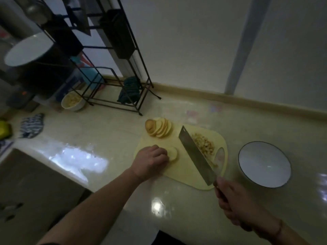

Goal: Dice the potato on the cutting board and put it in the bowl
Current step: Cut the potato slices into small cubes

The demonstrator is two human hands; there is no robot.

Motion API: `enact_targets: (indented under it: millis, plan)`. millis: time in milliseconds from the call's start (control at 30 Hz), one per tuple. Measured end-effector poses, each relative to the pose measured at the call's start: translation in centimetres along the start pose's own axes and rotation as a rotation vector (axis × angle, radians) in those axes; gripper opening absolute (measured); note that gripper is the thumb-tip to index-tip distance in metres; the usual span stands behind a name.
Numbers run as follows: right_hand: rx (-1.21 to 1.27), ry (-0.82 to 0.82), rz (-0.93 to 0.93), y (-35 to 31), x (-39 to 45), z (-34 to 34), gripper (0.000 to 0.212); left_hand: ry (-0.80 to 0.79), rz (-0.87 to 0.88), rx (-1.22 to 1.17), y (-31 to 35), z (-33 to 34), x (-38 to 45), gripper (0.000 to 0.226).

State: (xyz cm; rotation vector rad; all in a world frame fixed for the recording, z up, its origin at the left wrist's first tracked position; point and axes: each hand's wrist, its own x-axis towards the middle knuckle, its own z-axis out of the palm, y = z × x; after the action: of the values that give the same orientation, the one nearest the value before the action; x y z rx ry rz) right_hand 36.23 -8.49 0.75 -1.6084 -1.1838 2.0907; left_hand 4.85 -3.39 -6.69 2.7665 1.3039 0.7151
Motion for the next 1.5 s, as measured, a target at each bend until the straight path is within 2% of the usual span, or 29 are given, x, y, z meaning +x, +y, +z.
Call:
enact_targets:
  millis: [200, 333, 400, 600, 667, 767, 867, 1067, 1500]
  plan:
    - [-0.16, -0.07, 0.004, -1.0, 1.9, 0.3, 0.047, 0.067, -0.103, 0.098, 2.5, 0.4, -1.7, 0.011]
    - [-0.133, -0.083, 0.054, -1.1, 2.6, -0.3, 0.048, 0.116, -0.164, 0.065, 3.8, 1.4, -2.0, 0.013]
    - [-0.095, -0.096, 0.08, -1.0, 2.1, -1.1, 0.048, 0.154, -0.197, 0.051, 4.4, 1.9, -1.8, 0.021]
    - [-0.108, -0.001, 0.01, -0.3, 1.5, -1.3, 0.047, 0.207, -0.305, 0.009, 5.8, 3.7, -1.2, 0.024]
    - [-0.242, -0.003, -0.079, -0.2, 2.1, -0.9, 0.049, 0.205, -0.323, -0.007, 6.1, 4.1, -0.8, 0.023]
    - [-0.59, 0.037, -0.268, -0.3, 2.8, -0.4, 0.053, 0.19, -0.319, 0.024, 6.5, 3.9, -0.3, 0.018]
    - [-0.719, 0.086, -0.347, -0.5, 3.1, 0.1, 0.049, 0.138, -0.349, 0.066, 6.4, 3.6, -0.5, 0.017]
    - [-0.728, 0.069, -0.39, -0.5, 3.4, -0.2, 0.047, 0.046, -0.412, 0.111, 6.4, 3.7, -0.2, 0.031]
    - [-0.723, 0.064, -0.443, -0.1, 3.7, -0.5, 0.047, 0.059, -0.361, 0.051, 7.4, 3.7, 0.8, 0.018]
